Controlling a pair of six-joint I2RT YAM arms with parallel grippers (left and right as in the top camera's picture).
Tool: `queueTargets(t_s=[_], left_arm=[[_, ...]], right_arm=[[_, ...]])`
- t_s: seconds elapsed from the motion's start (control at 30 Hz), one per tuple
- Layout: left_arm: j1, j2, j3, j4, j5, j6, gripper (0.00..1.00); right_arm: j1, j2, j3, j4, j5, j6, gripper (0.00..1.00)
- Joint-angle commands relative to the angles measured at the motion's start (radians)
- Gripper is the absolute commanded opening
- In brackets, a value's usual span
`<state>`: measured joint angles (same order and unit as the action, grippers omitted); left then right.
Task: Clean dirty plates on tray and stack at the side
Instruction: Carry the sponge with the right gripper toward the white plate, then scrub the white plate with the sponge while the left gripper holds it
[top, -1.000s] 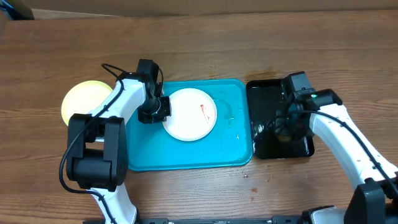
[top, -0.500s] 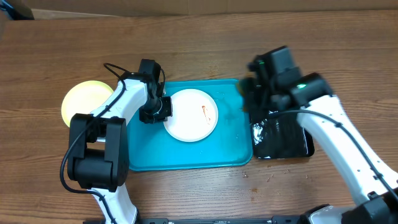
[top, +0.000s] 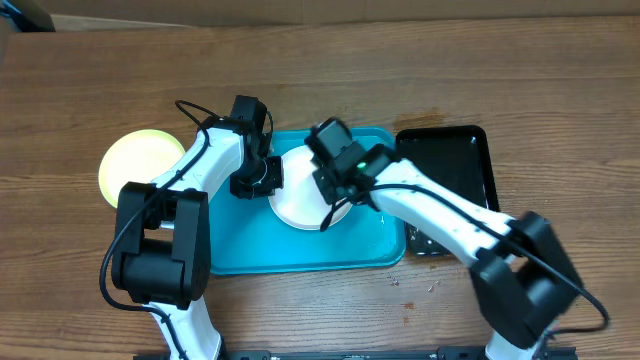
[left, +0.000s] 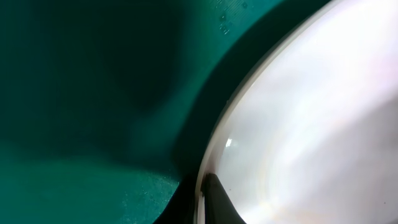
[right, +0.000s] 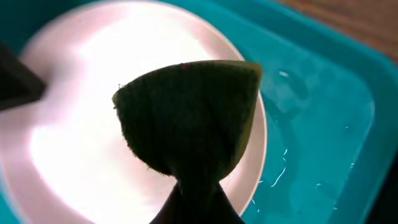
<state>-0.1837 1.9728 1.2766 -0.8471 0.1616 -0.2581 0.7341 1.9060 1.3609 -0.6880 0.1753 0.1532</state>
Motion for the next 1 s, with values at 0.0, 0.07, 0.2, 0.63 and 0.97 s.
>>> queueTargets(t_s=[0.0, 0.07, 0.2, 0.63, 0.97], left_arm=[[-0.013, 0.061, -0.047, 0.009, -0.058, 0.019, 0.04], [-0.013, 0.061, -0.047, 0.01, -0.058, 0.019, 0.04], [-0.013, 0.061, -0.047, 0.011, -0.058, 0.018, 0.04], [-0.013, 0.061, -0.047, 0.011, -0.058, 0.019, 0.04], [-0.013, 0.061, -0.047, 0.011, -0.058, 0.019, 0.04]], right_arm=[[0.0, 0.033, 0.013, 0.014, 0.07, -0.005, 0.04], [0.0, 0.051, 0.013, 0.011, 0.07, -0.005, 0.04], [0.0, 0.059, 0.013, 0.014, 0.068, -0.005, 0.33], [-0.001, 0.077, 0.011, 0.023, 0.067, 0.03, 0.34], [-0.005, 0.191, -0.006, 0.029, 0.008, 0.084, 0.04]])
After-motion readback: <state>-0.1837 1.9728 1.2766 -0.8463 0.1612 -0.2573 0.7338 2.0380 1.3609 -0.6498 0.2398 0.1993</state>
